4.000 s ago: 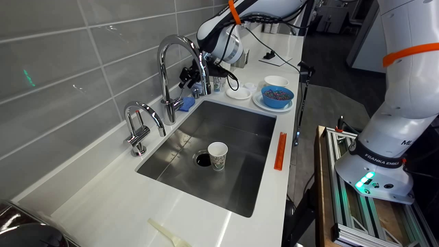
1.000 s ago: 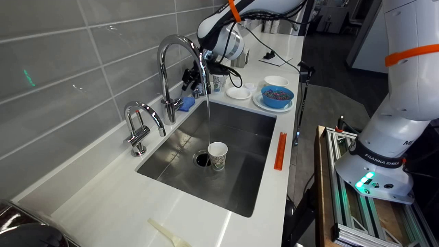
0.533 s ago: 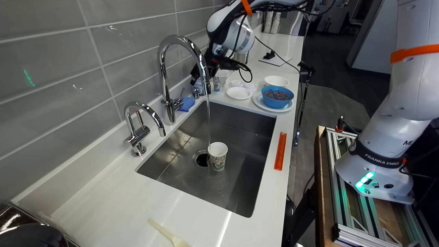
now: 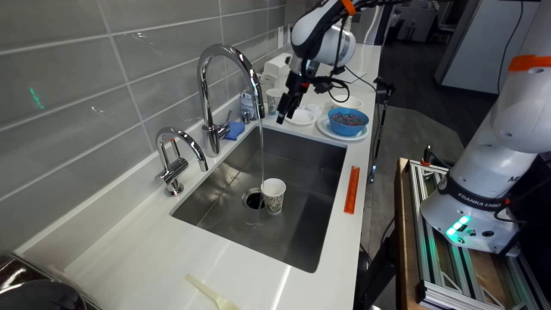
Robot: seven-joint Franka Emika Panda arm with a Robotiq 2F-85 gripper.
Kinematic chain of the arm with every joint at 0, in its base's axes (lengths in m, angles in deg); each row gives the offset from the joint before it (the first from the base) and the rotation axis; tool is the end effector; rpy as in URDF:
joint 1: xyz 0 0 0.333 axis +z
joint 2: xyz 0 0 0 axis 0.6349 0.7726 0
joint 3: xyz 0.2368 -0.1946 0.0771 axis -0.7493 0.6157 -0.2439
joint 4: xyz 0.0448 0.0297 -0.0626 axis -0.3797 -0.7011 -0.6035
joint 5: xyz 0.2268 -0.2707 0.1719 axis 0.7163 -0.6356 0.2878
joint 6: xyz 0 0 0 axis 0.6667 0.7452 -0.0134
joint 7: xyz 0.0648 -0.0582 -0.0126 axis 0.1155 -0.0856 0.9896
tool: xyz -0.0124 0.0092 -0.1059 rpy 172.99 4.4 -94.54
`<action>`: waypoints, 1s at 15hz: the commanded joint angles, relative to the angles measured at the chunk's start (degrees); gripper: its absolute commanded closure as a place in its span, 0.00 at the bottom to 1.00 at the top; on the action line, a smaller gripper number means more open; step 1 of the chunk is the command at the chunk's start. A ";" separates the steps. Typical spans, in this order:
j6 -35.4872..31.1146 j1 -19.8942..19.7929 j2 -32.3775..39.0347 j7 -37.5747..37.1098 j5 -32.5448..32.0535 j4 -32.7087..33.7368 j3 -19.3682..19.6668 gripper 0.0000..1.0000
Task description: Put the cup in the sink and turn on the tap
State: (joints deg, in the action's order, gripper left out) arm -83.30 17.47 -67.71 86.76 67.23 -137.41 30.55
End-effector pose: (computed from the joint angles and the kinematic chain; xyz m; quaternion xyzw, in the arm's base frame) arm 0.5066 -0.1349 0.2833 -0.9880 0.0213 -0.1053 0.1109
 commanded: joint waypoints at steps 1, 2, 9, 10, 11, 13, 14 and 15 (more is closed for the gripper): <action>-0.67 5.79 -10.02 3.84 -0.33 -11.44 4.01 0.00; -1.19 7.24 -12.06 5.45 1.00 -13.65 4.59 0.00; -1.79 18.61 -24.35 10.65 4.66 -23.76 10.74 0.00; -1.86 19.87 -25.53 10.66 4.16 -24.73 11.63 0.00; -1.74 21.03 -26.59 10.46 3.66 -25.42 12.41 0.00; -1.93 22.97 -27.69 10.09 2.93 -26.10 13.85 0.00; -0.75 20.46 -26.09 11.01 4.23 -23.56 11.19 0.00; -1.08 20.82 -26.39 11.09 4.28 -23.77 11.45 0.00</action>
State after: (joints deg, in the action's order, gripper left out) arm -83.74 38.28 -93.32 95.86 70.10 -161.16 42.41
